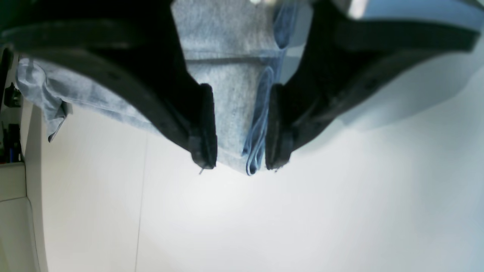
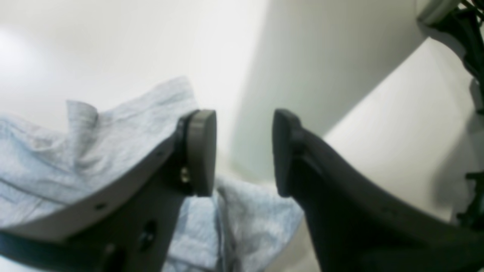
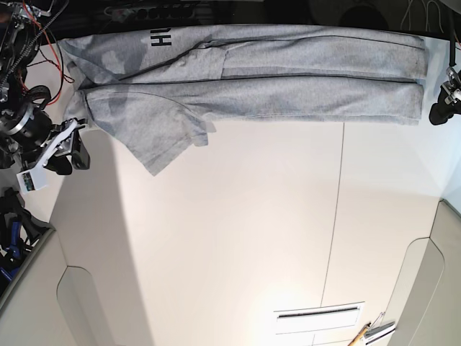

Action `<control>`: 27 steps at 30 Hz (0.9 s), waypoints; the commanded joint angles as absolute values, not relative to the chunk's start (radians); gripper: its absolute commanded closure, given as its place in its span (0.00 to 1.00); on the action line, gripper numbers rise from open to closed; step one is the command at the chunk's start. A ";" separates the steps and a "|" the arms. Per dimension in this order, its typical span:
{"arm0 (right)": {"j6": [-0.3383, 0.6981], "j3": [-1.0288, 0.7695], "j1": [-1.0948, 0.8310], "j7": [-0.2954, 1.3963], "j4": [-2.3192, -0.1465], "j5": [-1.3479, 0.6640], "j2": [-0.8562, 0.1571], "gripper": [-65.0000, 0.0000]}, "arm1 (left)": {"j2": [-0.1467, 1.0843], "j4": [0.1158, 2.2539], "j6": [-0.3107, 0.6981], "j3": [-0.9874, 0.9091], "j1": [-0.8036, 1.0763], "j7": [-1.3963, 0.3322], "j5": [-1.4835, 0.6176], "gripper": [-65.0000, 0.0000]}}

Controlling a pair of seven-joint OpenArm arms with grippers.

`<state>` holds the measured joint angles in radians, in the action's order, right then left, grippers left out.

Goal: Fold the T-shirt properly
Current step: 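Hold the left gripper still and drag the right gripper's edge along the shirt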

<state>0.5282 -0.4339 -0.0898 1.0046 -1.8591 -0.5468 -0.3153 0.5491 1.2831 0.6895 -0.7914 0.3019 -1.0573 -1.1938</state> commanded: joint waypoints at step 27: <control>0.529 -0.057 0.177 0.988 -1.301 -0.558 -0.279 1.00 | 0.576 1.301 0.698 -0.800 0.299 -1.029 -1.216 0.62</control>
<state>0.5316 -0.0574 0.1661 0.9703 -1.2919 -0.5682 -0.2687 0.5491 1.2831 0.6891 -0.7914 0.3019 -1.0470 -1.1934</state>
